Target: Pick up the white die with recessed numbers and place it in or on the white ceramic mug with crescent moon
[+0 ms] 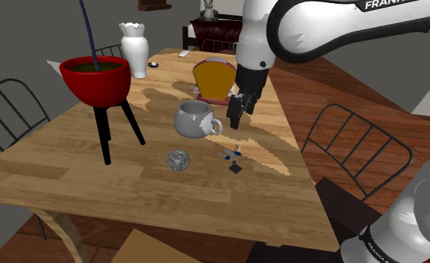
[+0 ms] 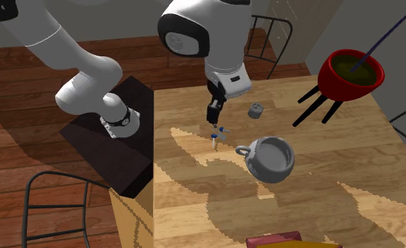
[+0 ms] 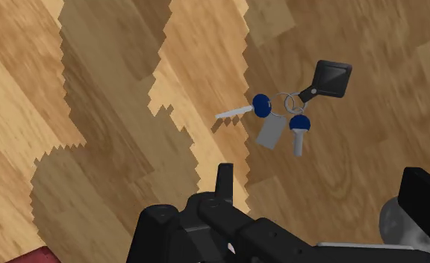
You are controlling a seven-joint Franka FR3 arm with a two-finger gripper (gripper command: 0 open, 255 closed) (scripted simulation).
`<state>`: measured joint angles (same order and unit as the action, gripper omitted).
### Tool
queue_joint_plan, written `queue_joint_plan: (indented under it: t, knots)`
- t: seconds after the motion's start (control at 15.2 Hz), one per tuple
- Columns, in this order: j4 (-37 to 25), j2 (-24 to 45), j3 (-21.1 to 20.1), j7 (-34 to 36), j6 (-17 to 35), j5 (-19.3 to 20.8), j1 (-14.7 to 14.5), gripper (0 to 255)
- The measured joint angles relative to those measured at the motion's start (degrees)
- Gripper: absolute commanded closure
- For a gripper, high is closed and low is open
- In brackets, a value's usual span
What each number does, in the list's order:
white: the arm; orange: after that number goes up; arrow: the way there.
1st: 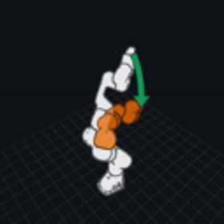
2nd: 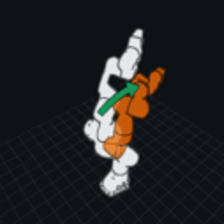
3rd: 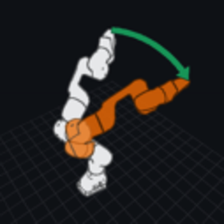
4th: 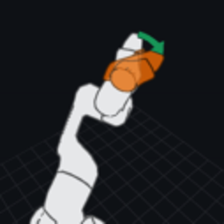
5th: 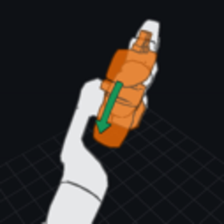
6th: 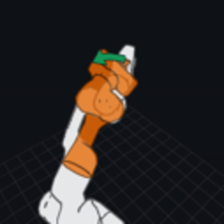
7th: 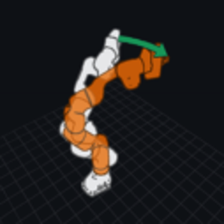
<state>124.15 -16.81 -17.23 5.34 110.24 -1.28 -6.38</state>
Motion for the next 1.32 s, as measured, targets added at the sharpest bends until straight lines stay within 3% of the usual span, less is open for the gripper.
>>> queue_joint_plan:
  t: [0.59, 0.99, 1.32]
  knots:
    - [-11.7, 18.1, -5.3, 7.0, 4.3, 3.8, -2.6, 0]
    - [-21.5, 30.4, -7.0, 11.4, 5.1, 7.9, -6.0, 0]
    - [-21.8, 33.4, -6.9, 12.5, 7.5, 9.2, -6.8, 0]
